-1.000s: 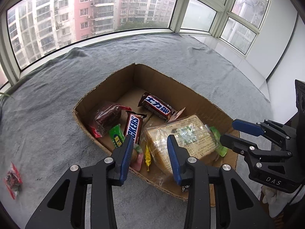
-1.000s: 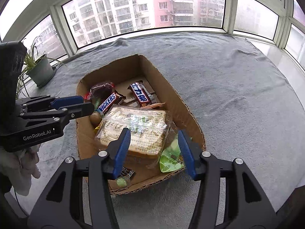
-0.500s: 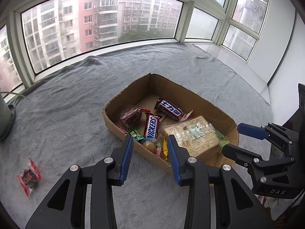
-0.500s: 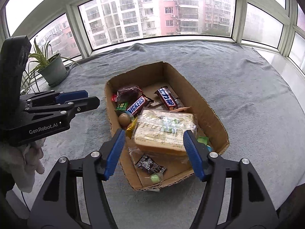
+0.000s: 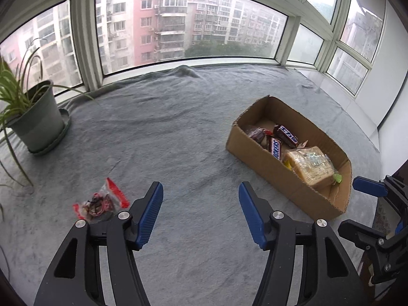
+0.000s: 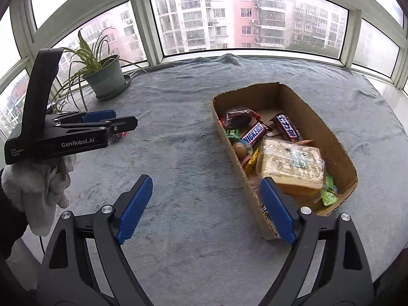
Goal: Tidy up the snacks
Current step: 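Move the left gripper back to the red-wrapped packet on the table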
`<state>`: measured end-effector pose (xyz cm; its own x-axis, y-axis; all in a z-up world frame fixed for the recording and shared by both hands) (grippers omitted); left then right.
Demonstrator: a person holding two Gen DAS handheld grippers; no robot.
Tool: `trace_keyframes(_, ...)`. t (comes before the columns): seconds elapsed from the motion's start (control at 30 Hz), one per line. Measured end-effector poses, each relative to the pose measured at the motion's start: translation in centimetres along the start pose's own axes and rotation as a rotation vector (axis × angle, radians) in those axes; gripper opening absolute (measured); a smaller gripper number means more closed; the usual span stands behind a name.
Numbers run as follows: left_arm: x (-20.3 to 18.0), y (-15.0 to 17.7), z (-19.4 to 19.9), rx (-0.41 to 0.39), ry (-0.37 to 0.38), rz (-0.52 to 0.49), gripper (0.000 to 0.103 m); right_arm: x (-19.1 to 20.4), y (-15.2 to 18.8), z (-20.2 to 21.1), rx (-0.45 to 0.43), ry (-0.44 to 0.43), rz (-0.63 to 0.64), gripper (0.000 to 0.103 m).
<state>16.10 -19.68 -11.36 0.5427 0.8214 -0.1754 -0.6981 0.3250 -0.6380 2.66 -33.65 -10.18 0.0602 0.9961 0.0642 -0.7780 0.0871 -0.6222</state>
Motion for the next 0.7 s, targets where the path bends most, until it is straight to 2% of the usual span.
trace_keyframes(0.33, 9.0, 3.0, 1.5, 0.035, -0.077, 0.143, 0.061, 2.7, 2.0, -0.5, 0.054, -0.046, -0.007, 0.089)
trace_keyframes(0.53, 11.8, 3.1, 1.2, 0.064, -0.109, 0.141, 0.062, 3.8, 3.1, -0.5, 0.077, -0.062, -0.020, 0.089)
trace_keyframes(0.7, 13.2, 2.5, -0.1, 0.089, -0.048, 0.154, 0.062, 5.2, 4.3, -0.2, 0.094, -0.060, -0.001, 0.089)
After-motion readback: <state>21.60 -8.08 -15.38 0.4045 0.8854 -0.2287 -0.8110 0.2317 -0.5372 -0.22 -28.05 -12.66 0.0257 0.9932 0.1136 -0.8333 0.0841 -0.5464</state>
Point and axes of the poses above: each gripper's, at about its wrist camera, not at the fingertips, and z roughly against the way its jaws point, x to its left, y to its underside, the point moved 1 cm from there along -z, roughly the way its jaws point, and after that the axes turned 4 degrees about y, right-handed, at the moved point
